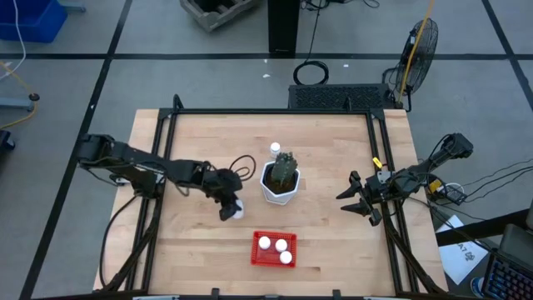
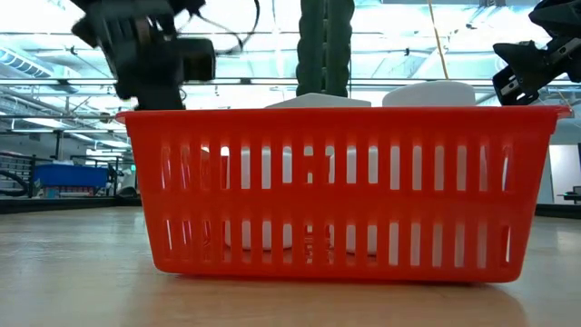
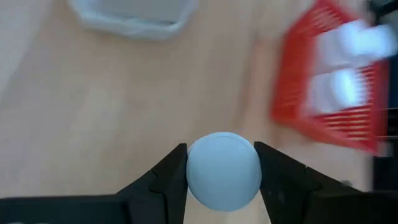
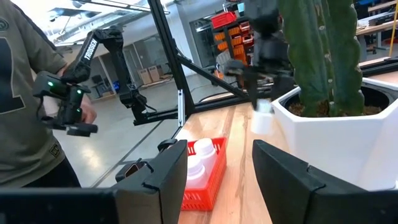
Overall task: Pick and place pill bottles into a basket
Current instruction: Put the white medicine bottle into the red bin
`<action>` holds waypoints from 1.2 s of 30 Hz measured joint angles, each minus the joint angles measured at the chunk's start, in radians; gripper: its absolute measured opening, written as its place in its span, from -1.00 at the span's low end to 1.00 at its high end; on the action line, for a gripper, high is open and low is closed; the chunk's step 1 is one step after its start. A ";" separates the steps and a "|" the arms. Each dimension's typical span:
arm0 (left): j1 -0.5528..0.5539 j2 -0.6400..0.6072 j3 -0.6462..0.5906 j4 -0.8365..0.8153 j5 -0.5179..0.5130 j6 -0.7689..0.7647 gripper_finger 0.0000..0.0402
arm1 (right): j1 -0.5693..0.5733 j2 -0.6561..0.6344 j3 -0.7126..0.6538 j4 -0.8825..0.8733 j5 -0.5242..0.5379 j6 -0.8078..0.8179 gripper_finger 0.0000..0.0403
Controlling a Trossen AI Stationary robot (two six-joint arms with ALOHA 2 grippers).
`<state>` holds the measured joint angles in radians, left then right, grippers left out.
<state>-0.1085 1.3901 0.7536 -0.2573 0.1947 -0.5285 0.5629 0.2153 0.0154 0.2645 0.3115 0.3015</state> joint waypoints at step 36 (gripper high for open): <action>-0.378 0.143 0.538 -0.188 -0.276 0.200 -0.18 | 0.000 0.000 0.000 0.006 0.000 0.000 -0.15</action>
<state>-0.4866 1.5335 1.2912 -0.4450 -0.0812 -0.3289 0.5629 0.2157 0.0154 0.2703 0.3115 0.3013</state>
